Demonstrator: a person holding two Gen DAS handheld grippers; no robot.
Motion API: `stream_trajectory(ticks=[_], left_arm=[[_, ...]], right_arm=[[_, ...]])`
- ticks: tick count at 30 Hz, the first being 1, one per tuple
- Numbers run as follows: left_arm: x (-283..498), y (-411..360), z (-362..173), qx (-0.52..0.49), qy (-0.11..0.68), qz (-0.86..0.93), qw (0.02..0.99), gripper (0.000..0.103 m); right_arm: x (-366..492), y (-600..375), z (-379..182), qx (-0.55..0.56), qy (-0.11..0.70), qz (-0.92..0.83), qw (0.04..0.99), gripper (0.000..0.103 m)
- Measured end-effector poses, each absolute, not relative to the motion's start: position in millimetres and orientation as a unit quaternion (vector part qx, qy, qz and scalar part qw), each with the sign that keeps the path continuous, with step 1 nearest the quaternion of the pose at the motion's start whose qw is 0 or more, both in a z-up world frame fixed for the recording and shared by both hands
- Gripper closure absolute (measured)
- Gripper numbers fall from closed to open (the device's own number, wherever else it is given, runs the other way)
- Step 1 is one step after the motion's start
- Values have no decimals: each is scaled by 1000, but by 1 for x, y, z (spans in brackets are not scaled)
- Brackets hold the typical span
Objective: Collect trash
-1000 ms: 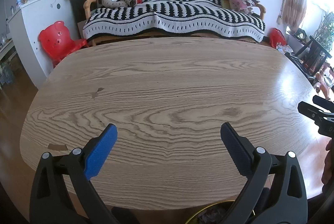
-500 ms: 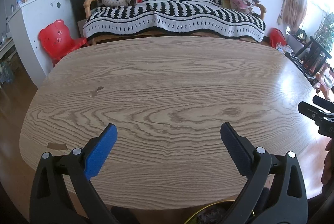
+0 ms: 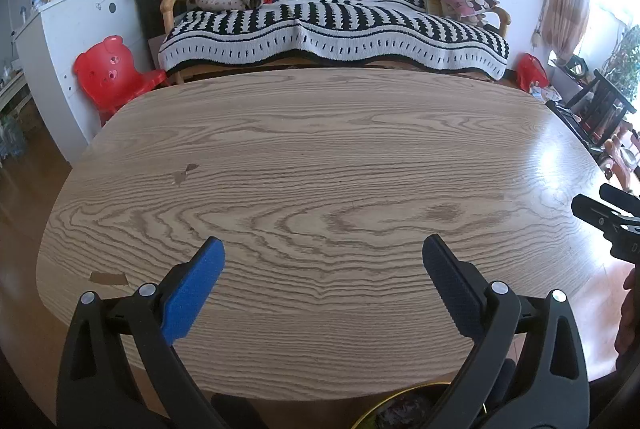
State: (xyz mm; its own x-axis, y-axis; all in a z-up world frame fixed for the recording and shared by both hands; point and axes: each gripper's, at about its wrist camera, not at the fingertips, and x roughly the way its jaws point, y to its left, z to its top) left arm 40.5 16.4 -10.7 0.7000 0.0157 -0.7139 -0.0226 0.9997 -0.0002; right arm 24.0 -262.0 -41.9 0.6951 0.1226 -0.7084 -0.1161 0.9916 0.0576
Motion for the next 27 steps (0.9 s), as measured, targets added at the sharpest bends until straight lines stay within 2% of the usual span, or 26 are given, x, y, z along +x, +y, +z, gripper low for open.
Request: stream_trajectory(ticks=[27], left_arm=[[41, 16, -13, -7, 390, 11, 921, 7]], right_arm=[[24, -262, -42, 5, 385, 65, 921, 7]])
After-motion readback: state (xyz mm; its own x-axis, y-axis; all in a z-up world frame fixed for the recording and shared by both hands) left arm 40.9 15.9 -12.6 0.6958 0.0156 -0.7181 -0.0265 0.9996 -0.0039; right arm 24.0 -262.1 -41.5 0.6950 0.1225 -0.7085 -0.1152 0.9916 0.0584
